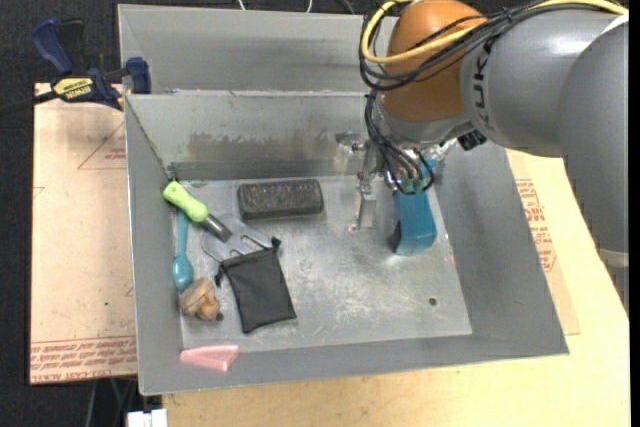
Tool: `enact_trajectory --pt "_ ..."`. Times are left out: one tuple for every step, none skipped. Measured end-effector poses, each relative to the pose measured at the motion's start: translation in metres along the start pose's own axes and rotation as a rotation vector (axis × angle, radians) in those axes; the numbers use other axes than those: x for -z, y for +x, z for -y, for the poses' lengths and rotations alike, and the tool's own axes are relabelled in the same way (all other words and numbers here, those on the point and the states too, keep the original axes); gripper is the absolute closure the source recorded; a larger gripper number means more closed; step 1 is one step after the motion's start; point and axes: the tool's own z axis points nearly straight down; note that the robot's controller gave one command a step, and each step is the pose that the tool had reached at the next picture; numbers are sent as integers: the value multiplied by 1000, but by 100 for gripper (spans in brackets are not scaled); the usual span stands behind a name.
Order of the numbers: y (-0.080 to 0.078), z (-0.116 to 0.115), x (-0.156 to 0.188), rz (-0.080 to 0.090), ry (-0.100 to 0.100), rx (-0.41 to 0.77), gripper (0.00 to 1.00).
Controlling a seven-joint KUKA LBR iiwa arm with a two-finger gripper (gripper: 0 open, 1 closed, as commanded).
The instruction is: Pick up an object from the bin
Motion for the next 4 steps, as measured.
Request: enact_trajectory --pt "-2 0 4 8 0 0 0" --pt "-2 -38 -52 10 -3 -74 0" --pt "-12 -46 -54 21 -2 -80 100" --pt "-12 -46 -54 20 -1 -80 100"
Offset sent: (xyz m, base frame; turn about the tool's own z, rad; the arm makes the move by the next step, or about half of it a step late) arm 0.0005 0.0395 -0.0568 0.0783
